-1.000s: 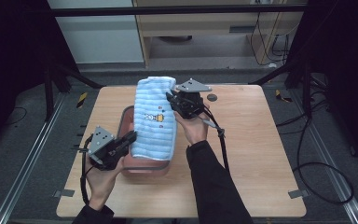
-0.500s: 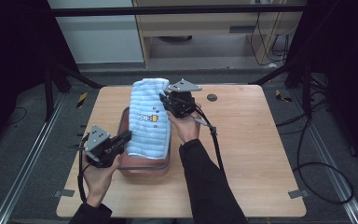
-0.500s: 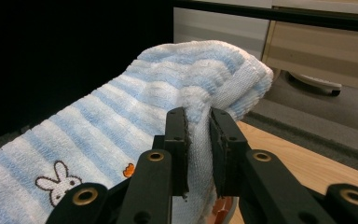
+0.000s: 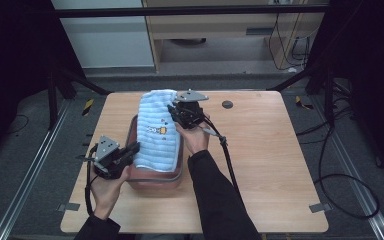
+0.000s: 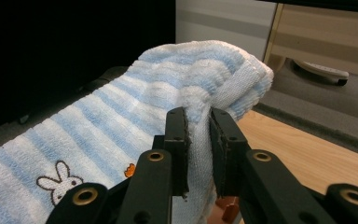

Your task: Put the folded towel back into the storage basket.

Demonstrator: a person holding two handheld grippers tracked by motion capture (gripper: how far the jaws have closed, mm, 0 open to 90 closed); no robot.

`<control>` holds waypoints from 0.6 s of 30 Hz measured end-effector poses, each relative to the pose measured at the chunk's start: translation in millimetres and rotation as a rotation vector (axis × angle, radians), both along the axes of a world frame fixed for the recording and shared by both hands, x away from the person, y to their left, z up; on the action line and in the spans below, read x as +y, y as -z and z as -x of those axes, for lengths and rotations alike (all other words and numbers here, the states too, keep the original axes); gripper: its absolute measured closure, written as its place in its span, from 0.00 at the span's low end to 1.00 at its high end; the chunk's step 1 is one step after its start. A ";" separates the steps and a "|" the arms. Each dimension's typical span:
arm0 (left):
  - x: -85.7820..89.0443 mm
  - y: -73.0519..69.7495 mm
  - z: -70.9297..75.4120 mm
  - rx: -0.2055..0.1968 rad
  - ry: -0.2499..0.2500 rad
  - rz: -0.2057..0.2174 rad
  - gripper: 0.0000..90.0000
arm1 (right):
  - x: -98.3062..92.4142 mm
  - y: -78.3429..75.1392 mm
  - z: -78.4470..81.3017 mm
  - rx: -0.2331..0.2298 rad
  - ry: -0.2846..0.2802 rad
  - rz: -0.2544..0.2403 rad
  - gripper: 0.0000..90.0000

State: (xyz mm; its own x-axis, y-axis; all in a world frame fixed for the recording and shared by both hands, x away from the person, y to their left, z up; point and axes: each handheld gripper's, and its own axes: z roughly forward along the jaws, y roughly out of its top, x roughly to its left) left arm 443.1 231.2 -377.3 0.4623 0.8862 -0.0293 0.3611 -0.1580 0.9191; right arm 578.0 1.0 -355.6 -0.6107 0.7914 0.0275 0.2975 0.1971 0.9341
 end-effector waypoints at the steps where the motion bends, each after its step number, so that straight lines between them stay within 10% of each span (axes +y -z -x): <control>1: 0.2 1.0 -0.5 0.004 0.000 -0.006 0.96 | 0.3 1.8 -0.3 0.007 0.000 0.002 0.87; 18: 0.0 24.1 -3.9 0.069 -0.017 -0.043 0.96 | 8.6 26.7 -4.5 0.044 -0.005 0.023 0.87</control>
